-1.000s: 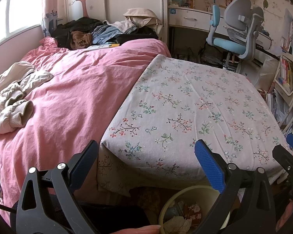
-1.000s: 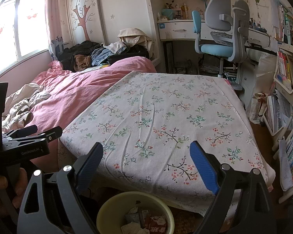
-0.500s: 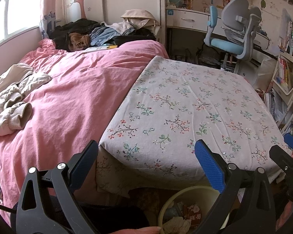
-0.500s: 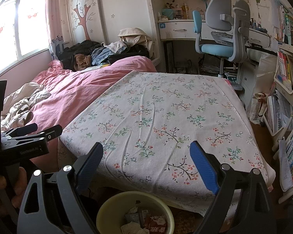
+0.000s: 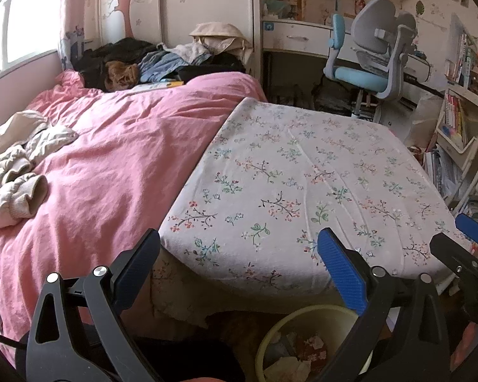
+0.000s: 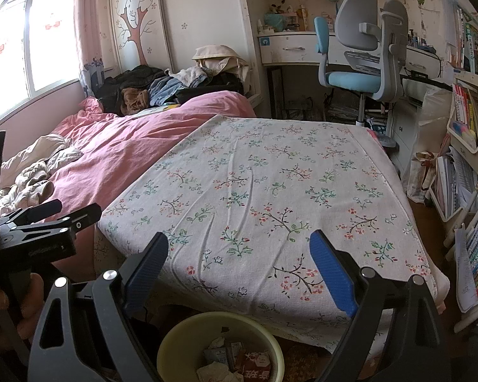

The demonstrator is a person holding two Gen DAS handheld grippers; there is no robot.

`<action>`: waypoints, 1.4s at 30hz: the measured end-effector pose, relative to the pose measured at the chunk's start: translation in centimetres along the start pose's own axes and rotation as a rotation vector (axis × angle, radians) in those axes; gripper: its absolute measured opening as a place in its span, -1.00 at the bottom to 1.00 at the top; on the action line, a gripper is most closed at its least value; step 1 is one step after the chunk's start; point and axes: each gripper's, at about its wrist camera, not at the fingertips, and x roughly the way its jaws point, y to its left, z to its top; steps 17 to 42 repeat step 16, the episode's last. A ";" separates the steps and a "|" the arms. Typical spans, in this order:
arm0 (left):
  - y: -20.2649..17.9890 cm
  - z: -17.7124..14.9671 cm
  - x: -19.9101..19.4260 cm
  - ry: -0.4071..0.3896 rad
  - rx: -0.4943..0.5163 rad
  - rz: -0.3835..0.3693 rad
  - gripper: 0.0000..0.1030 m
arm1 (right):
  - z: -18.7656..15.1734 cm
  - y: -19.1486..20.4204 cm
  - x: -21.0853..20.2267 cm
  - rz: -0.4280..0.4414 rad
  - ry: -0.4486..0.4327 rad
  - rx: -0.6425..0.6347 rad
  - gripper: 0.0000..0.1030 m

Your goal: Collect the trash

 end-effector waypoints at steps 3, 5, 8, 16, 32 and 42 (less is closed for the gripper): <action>-0.4 0.0 -0.2 -0.011 0.022 0.011 0.85 | 0.0 0.0 0.0 0.000 0.001 0.000 0.68; -0.6 0.0 -0.2 -0.014 0.033 0.013 0.85 | 0.0 0.0 0.0 0.000 0.001 0.001 0.68; -0.8 0.1 -0.1 -0.009 0.055 0.021 0.85 | 0.0 0.0 0.0 0.000 0.000 0.001 0.68; -0.8 0.2 0.3 0.025 0.059 0.020 0.85 | 0.0 0.0 0.0 -0.001 0.000 0.000 0.68; -0.8 0.2 0.3 0.025 0.059 0.020 0.85 | 0.0 0.0 0.0 -0.001 0.000 0.000 0.68; -0.8 0.2 0.3 0.025 0.059 0.020 0.85 | 0.0 0.0 0.0 -0.001 0.000 0.000 0.68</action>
